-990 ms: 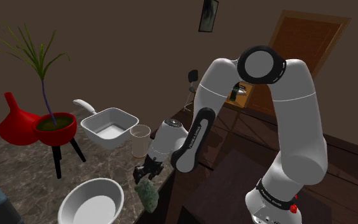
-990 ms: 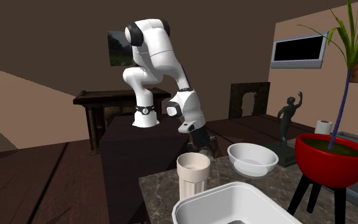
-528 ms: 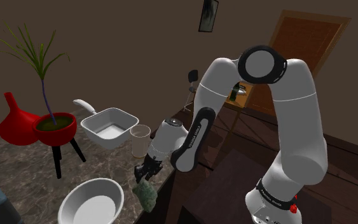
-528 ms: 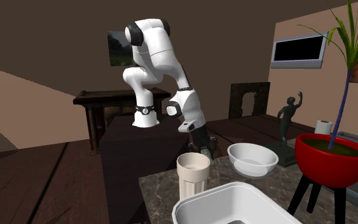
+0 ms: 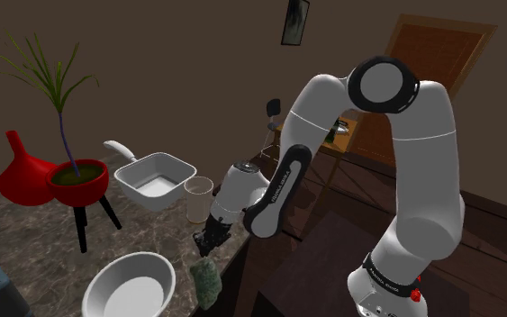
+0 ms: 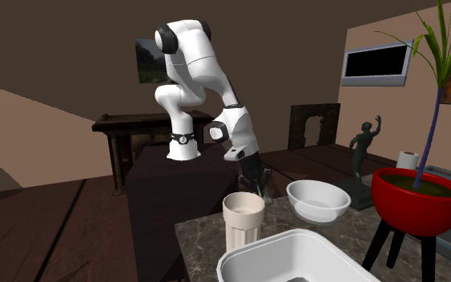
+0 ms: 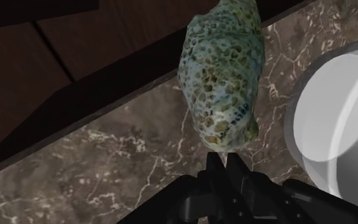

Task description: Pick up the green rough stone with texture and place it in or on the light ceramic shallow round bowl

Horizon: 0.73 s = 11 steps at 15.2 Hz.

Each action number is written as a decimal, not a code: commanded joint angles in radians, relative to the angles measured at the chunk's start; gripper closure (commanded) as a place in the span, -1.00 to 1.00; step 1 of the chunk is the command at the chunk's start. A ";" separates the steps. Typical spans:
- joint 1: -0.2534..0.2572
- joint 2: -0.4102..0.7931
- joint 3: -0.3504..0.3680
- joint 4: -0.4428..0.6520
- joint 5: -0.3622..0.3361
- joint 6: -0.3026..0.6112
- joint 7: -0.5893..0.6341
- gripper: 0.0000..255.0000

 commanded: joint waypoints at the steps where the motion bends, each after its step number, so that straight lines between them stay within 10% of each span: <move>1: -0.034 -0.027 0.036 -0.010 0.007 -0.024 -0.004 1.00; 4: -0.049 -0.038 0.053 -0.013 0.011 -0.035 -0.006 1.00; 5: -0.049 -0.038 0.053 -0.013 0.011 -0.035 -0.006 -1.00; 8: -0.157 -0.002 0.208 0.060 0.076 -0.321 -0.045 -1.00; 11: -0.109 0.034 0.161 0.074 0.057 -0.290 -0.030 -1.00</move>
